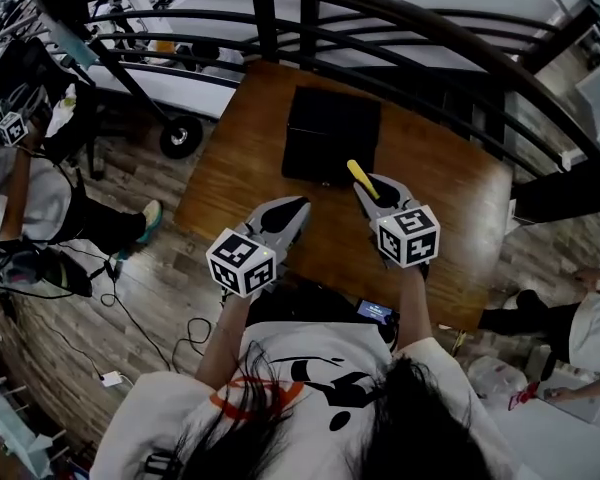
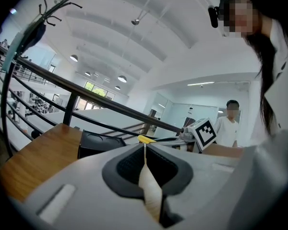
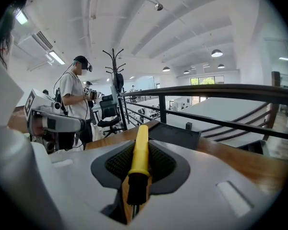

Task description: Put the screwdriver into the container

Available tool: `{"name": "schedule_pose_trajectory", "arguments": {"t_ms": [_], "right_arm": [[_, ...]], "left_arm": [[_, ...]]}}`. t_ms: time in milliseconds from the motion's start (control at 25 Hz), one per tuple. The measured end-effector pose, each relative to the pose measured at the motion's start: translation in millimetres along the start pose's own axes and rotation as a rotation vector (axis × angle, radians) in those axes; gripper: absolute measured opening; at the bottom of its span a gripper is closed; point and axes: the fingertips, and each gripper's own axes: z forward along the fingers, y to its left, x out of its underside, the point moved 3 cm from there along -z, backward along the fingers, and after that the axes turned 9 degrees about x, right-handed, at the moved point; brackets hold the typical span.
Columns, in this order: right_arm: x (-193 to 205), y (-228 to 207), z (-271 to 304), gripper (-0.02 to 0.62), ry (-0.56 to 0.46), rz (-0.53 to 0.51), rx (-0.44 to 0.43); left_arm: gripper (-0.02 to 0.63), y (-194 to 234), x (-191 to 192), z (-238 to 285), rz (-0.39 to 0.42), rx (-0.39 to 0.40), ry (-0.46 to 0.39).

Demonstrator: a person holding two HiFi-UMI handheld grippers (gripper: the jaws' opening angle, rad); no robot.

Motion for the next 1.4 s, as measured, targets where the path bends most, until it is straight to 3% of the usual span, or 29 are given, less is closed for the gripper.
{"name": "schedule_pose_trajectory", "arguments": {"t_ms": [360,520,1120,1400], "right_arm": [[32,-36,73,0.1,0.123,0.047,-0.071],[44,-47,102,0.1,0.189,0.021,-0.079],[60,-38,178,0.101,0.405,-0.273,-0.066],[78,-32,191,0.101,0.459,-0.16,-0.056]], "left_arm": [[0.0,3,9,20,-0.006,-0.021,0.043],[0.0,4,9,24,0.0,-0.036,0.056],[0.0,16,12,3,-0.004,-0.118,0.083],[0.0,13,18,0,0.007,-0.126,0.11]]}}
